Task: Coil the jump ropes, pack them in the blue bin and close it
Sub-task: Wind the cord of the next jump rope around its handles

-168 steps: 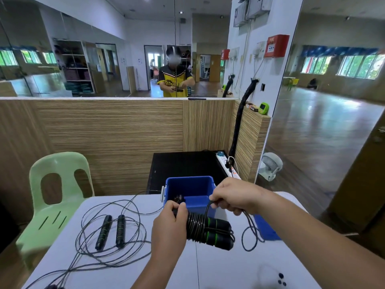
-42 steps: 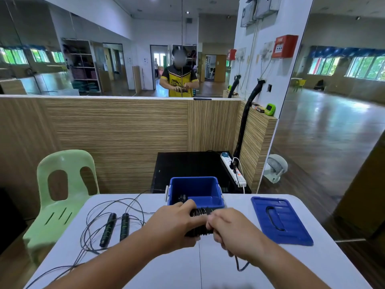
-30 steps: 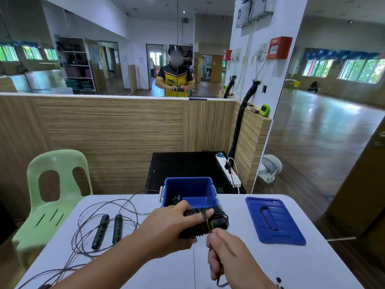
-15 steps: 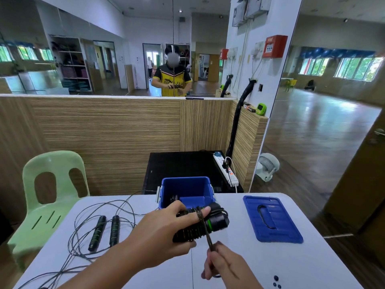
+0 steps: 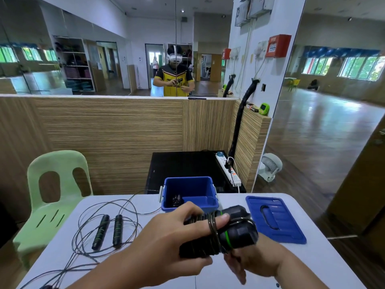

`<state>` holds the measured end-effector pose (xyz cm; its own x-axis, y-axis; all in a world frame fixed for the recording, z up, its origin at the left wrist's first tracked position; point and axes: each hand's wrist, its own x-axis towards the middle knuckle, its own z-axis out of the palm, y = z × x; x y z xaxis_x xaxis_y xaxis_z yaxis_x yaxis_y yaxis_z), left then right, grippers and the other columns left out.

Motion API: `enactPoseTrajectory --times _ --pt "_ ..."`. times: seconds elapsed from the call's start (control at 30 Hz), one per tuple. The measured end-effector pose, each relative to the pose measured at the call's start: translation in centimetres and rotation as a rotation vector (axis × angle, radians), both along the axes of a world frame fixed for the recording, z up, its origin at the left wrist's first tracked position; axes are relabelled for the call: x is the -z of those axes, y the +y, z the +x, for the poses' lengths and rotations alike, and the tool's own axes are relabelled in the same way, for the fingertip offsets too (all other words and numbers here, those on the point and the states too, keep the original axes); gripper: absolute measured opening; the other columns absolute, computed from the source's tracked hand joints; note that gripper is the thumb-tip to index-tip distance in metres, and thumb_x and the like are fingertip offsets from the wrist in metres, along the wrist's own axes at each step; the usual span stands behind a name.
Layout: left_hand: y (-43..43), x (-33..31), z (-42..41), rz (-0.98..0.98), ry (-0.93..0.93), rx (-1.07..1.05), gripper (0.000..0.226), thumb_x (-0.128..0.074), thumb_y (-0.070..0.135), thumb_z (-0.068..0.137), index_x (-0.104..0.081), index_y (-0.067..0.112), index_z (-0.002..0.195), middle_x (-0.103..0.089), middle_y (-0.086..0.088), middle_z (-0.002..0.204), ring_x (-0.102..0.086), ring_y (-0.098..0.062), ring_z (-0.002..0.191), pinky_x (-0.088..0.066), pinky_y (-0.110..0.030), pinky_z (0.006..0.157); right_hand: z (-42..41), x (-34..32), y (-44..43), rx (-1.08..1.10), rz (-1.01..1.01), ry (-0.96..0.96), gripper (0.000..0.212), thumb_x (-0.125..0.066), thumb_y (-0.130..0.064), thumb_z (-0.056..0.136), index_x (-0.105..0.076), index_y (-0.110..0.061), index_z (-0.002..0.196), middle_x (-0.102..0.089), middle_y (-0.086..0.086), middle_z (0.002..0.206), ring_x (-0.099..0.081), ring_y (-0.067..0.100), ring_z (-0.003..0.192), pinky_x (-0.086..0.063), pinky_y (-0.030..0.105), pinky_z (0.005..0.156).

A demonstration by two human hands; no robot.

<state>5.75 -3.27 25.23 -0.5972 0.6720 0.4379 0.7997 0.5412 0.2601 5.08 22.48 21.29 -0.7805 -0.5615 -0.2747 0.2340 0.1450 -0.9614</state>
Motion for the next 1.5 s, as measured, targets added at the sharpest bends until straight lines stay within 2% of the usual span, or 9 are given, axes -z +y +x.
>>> enactPoseTrajectory --times 0.13,0.23,0.37,0.6,0.97,1.07,1.2,1.37,1.5 --pt "0.7 -0.9 0.9 0.005 0.108 0.029 0.079 -0.076 0.053 0.081 -0.037 0.06 0.149 -0.053 0.016 0.12 -0.044 0.007 0.082 -0.042 -0.009 0.069 -0.4 -3.3 -0.2 -0.127 -0.019 0.133 0.024 -0.068 -0.022 0.077 -0.082 -0.039 0.088 -0.075 -0.012 0.079 -0.068 -0.001 0.076 -0.054 0.025 0.075" --pt "0.9 -1.6 1.7 -0.038 0.162 0.032 0.073 -0.076 0.054 0.082 -0.04 0.063 0.145 -0.056 0.018 0.116 -0.045 0.007 0.085 -0.043 -0.009 0.068 -2.1 -3.5 0.6 -0.042 -0.003 0.123 0.021 -0.081 -0.031 0.061 -0.072 -0.015 0.073 -0.065 -0.005 0.067 -0.059 0.007 0.06 -0.048 0.023 0.062" --pt "0.9 -1.9 2.1 -0.139 0.208 0.04 0.065 -0.068 0.054 0.09 -0.038 0.064 0.146 -0.057 0.017 0.11 -0.049 0.003 0.085 -0.036 -0.01 0.066 -4.7 -4.1 1.3 -0.082 0.107 0.16 0.017 -0.073 -0.027 0.08 -0.065 -0.016 0.07 -0.06 -0.002 0.062 -0.046 0.011 0.052 -0.037 0.024 0.05" --pt "0.2 -0.5 1.2 -0.188 0.203 0.018 0.084 -0.076 0.053 0.079 -0.031 0.063 0.15 -0.058 0.013 0.113 -0.058 -0.004 0.083 -0.053 -0.025 0.052 -5.1 -9.9 0.6 -0.099 0.258 0.413 0.021 -0.063 -0.015 0.1 -0.064 -0.007 0.081 -0.062 0.007 0.069 -0.051 0.011 0.053 -0.041 0.021 0.045" --pt "-0.6 1.6 0.5 -0.387 0.118 -0.087 0.095 -0.071 0.067 0.065 -0.027 0.065 0.149 -0.054 0.016 0.107 -0.057 0.0 0.072 -0.033 -0.015 0.047 -1.1 -11.0 -1.9 -0.121 0.596 0.683 0.013 -0.071 -0.027 0.091 -0.068 -0.02 0.081 -0.057 -0.01 0.09 -0.067 0.021 0.075 -0.061 0.035 0.062" --pt "-0.7 2.3 0.6 -0.356 0.065 -0.141 0.089 -0.065 0.068 0.062 -0.03 0.066 0.145 -0.053 0.016 0.109 -0.053 0.0 0.061 -0.029 -0.013 0.046 0.2 -9.9 -2.4 -0.059 0.748 0.85 0.013 -0.07 -0.035 0.088 -0.067 -0.026 0.08 -0.05 -0.014 0.098 -0.059 0.012 0.086 -0.054 0.031 0.073" --pt "-0.8 3.0 0.7 -0.291 0.041 -0.231 0.074 -0.061 0.066 0.059 -0.042 0.065 0.13 -0.05 0.015 0.117 -0.035 -0.007 0.049 -0.028 -0.014 0.041 2.1 -7.2 -3.2 0.085 0.86 1.101 0.012 -0.057 -0.038 0.093 -0.063 -0.03 0.086 -0.043 -0.015 0.098 -0.049 0.008 0.083 -0.043 0.024 0.066" --pt "-0.2 3.8 1.1 -0.217 -0.018 -0.259 0.065 -0.062 0.068 0.056 -0.051 0.064 0.12 -0.053 0.02 0.116 -0.049 -0.004 0.046 -0.039 -0.016 0.041 3.3 -4.2 -4.0 0.224 0.863 1.2 0.009 -0.059 -0.04 0.085 -0.062 -0.031 0.083 -0.048 -0.016 0.092 -0.049 0.005 0.077 -0.038 0.013 0.059" --pt "0.4 4.1 1.3 -0.188 -0.056 -0.297 0.063 -0.062 0.067 0.055 -0.056 0.064 0.118 -0.056 0.023 0.11 -0.051 -0.003 0.047 -0.033 -0.014 0.043 3.8 -3.3 -4.2 0.3 0.865 1.222 0.014 -0.066 -0.041 0.075 -0.062 -0.031 0.083 -0.049 -0.017 0.089 -0.046 0.004 0.078 -0.029 0.007 0.057"
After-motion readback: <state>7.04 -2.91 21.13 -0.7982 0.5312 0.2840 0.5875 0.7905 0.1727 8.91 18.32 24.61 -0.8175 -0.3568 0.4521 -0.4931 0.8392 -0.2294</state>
